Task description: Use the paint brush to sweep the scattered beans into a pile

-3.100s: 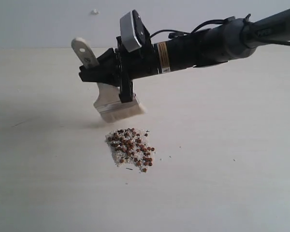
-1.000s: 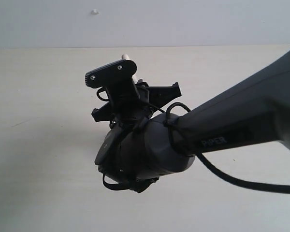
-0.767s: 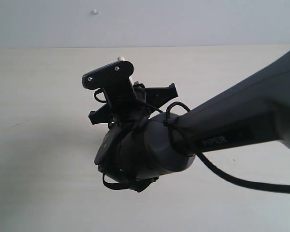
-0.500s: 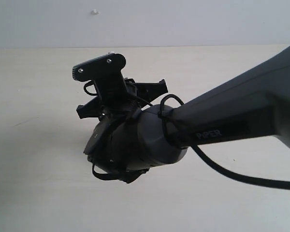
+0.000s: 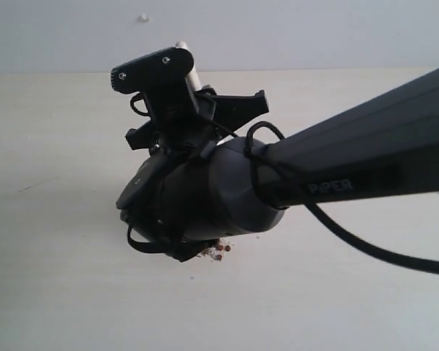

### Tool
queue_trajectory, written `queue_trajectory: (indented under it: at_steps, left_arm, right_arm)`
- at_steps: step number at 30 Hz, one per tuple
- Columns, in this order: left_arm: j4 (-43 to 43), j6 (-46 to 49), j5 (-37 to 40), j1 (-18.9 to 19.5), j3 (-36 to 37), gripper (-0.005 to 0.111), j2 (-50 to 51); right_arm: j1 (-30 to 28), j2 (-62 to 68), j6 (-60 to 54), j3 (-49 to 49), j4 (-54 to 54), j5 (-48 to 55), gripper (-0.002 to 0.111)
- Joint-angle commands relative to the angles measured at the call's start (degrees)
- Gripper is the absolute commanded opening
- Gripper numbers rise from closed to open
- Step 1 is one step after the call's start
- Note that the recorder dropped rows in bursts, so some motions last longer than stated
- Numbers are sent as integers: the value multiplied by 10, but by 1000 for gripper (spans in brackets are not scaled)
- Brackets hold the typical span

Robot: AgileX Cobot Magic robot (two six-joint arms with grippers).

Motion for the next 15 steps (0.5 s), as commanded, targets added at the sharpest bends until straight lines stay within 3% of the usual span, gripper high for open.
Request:
queue_trajectory:
  at_steps: [1,8,15]
  left_arm:
    - [-2,0,1,-3,2,0,-2]
    - [-2,0,1,-3,2,0,-2]
    - [-2,0,1,-3,2,0,-2]
  right_arm:
    - [18,-10,-73,-4,28,49,0]
    - [81,6,-110,6,63,49,0]
    - [87,60,-110,6,90,49,0]
